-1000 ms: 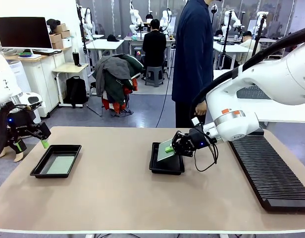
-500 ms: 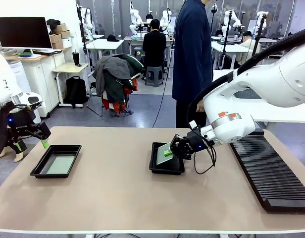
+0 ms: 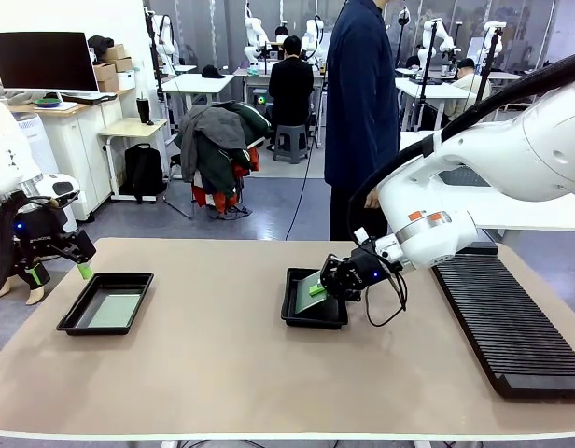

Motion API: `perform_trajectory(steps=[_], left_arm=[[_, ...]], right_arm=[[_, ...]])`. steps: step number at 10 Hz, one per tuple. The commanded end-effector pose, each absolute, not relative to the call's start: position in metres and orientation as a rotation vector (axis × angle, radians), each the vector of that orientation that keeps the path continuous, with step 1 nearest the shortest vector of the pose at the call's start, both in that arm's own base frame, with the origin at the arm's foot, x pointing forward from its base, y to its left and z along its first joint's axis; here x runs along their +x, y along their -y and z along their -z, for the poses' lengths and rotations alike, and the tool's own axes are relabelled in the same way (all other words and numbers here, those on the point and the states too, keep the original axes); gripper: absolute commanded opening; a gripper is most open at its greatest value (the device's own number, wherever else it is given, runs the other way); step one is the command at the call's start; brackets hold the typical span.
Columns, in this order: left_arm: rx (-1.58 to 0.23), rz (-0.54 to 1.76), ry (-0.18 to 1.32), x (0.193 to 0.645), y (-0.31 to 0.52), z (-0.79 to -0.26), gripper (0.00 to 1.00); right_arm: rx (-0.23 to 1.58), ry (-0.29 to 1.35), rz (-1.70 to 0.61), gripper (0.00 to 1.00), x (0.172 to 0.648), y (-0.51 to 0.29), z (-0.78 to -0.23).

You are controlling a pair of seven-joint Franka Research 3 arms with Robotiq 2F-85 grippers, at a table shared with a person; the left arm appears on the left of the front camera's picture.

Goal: Inspect and transfer BCBs to ESD trays.
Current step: Pick up the Blank PCB from the PCB Rack and place it in the right ESD tray.

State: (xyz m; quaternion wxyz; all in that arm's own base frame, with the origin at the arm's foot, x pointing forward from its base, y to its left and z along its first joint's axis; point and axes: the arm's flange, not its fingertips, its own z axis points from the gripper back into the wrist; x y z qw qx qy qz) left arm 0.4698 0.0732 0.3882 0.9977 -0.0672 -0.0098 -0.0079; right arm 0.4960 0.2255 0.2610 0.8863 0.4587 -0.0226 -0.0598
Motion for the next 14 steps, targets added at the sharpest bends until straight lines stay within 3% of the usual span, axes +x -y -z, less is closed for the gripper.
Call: perform_trajectory(steps=[1,9,14], left_arm=[[-0.143,0.022,0.029,0.468,-0.074,-0.387,1.0],[-0.143,0.022,0.029,0.468,-0.074,-0.387,1.0],[-0.143,0.022,0.029,0.468,-0.074,-0.387,1.0]], right_arm=[[0.97,0.059,0.117,0.03,0.495,-0.225,-0.26],[0.91,0.043,0.121,0.03,0.495,-0.231,-0.268],[0.813,0.021,0.152,0.29,0.498,-0.242,-0.284]])
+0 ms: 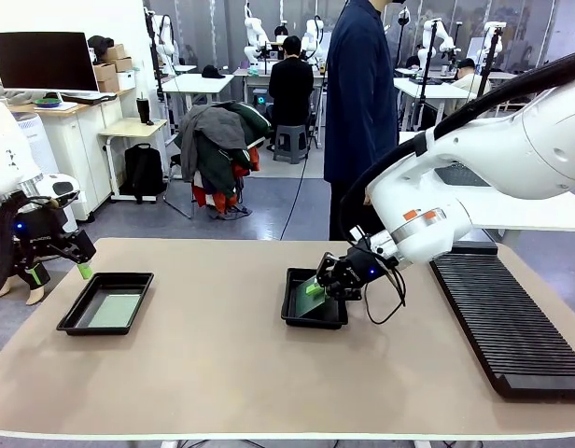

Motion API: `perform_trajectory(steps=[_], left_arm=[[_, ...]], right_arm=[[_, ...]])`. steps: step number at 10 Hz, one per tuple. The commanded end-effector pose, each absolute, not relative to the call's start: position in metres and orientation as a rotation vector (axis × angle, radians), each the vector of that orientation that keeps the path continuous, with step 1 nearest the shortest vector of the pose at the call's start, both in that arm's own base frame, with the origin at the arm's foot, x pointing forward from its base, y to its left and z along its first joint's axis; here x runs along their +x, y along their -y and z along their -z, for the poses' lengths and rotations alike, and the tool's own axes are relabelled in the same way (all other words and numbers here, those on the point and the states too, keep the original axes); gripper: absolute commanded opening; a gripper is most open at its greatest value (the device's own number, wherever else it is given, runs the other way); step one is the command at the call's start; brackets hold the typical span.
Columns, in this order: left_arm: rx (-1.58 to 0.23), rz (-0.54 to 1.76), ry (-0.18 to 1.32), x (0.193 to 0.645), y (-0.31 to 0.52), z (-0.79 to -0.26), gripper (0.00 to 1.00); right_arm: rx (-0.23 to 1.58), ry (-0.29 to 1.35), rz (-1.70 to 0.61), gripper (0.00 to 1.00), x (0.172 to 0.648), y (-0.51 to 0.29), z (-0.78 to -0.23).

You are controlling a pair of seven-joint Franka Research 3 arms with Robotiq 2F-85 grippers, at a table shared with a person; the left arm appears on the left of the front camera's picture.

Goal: Inspect and transfer BCBs to ESD trays.
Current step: Pick up the Blank PCB from the PCB Rack and place it in the right ESD tray.

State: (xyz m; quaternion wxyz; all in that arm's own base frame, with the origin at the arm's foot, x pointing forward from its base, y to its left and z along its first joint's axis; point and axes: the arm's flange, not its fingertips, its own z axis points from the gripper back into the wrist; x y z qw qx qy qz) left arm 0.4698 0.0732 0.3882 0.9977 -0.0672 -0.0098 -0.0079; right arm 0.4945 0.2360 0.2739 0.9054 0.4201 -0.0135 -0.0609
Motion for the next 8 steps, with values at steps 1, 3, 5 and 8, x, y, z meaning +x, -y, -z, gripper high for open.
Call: perform_trajectory(steps=[1,3,5,8], left_arm=[[-0.143,0.022,0.029,0.468,-0.074,-0.387,1.0],[-0.143,0.022,0.029,0.468,-0.074,-0.387,1.0],[-0.143,0.022,0.029,0.468,-0.074,-0.387,1.0],[-0.143,0.022,0.029,0.468,-0.074,-0.387,1.0]], right_arm=[[0.78,0.019,0.16,0.35,0.499,-0.244,-0.288],[0.7,0.017,0.17,0.47,0.499,-0.25,-0.306],[0.619,0.007,0.169,0.59,0.501,-0.258,-0.327],[0.434,-0.02,0.198,0.78,0.507,-0.27,-0.361]])
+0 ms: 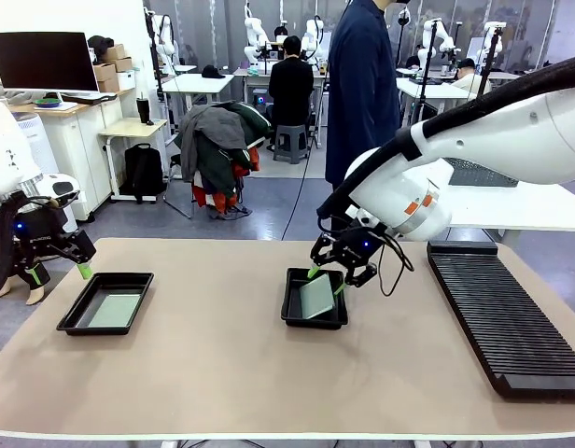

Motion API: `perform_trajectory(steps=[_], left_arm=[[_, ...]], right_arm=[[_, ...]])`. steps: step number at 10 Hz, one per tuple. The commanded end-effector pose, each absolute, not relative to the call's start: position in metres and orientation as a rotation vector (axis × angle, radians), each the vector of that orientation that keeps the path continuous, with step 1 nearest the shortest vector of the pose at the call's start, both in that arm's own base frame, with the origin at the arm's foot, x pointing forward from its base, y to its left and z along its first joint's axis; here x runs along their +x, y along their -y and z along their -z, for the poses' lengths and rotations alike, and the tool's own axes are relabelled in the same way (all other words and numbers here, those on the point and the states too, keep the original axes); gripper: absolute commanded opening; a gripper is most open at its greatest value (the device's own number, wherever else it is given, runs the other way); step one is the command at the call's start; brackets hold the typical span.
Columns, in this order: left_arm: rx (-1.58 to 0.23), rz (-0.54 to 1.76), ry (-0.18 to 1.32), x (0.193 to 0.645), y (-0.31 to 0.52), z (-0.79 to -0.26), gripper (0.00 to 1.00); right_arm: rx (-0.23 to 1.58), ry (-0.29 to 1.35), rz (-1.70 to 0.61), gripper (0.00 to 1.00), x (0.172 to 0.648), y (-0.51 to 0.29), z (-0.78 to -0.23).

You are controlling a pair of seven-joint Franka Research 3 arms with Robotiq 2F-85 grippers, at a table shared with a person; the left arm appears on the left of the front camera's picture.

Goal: Inspect and transfer BCBs to ESD trays.
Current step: Pick up the Blank PCB from the PCB Rack and place it in the right ESD tray.

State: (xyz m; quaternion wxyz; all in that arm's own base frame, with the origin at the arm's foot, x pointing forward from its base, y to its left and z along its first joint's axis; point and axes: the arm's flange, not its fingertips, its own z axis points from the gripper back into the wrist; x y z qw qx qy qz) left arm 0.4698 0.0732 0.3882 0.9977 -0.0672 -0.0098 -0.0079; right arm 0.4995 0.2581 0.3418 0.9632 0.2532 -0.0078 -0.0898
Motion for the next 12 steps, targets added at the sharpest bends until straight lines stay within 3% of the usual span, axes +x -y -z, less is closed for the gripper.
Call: perform_trajectory(steps=[1,4,12], left_arm=[[-0.143,0.022,0.029,0.468,-0.074,-0.387,1.0],[-0.143,0.022,0.029,0.468,-0.074,-0.387,1.0],[-0.143,0.022,0.029,0.468,-0.074,-0.387,1.0]], right_arm=[[0.381,-0.026,0.206,0.84,0.508,-0.275,-0.371],[0.23,-0.037,0.235,1.0,0.507,-0.283,-0.4],[0.182,-0.05,0.219,1.0,0.504,-0.278,-0.418]])
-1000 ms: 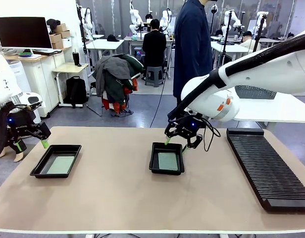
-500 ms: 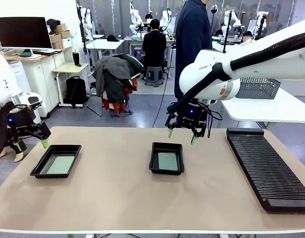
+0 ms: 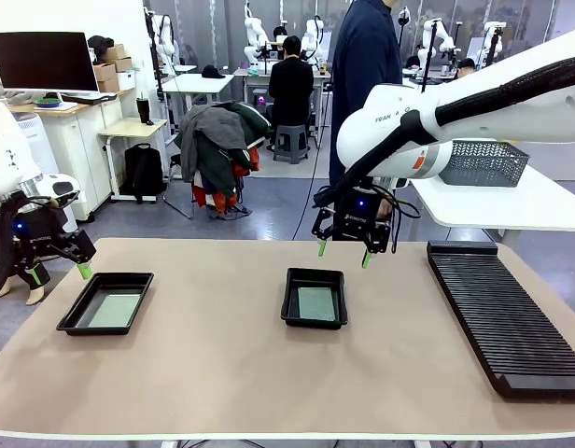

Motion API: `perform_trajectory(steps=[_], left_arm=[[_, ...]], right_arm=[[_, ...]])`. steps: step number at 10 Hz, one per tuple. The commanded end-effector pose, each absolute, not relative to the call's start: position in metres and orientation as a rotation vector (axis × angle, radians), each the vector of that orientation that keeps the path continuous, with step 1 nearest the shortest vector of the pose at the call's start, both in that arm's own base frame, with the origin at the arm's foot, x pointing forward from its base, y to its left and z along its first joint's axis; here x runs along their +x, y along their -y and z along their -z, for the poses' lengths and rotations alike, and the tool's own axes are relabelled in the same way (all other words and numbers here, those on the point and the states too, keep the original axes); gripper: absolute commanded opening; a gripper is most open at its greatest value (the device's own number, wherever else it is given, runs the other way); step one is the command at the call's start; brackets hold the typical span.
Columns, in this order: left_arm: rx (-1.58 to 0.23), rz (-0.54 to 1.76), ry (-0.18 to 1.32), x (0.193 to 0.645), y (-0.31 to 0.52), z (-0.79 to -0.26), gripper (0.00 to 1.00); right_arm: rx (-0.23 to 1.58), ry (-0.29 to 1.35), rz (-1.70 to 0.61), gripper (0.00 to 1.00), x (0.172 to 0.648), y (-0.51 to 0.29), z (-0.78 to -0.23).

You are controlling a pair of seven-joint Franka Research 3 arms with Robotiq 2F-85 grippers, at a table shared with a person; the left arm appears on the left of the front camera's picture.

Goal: Inspect and transfer BCBs to ESD trays.
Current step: Pick up the Blank PCB from the PCB Rack and place it in the right ESD tray, then pick up the ESD tray and place it on the left side of the table.

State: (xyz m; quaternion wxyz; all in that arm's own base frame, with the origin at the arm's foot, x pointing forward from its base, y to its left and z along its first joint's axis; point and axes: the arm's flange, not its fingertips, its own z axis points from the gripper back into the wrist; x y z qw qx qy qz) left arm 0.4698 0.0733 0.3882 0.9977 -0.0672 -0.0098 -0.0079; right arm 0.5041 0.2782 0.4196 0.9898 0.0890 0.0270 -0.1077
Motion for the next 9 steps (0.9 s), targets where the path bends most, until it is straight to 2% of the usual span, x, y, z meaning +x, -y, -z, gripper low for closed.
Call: perform_trajectory(steps=[1,9], left_arm=[[-0.143,0.022,0.029,0.4683,-0.0744,-0.3873,1.0],[-0.143,0.022,0.029,0.4683,-0.0744,-0.3873,1.0]], right_arm=[[0.182,-0.05,0.219,1.0,0.5036,-0.2781,-0.418],[0.182,-0.05,0.219,1.0,0.5036,-0.2781,-0.418]])
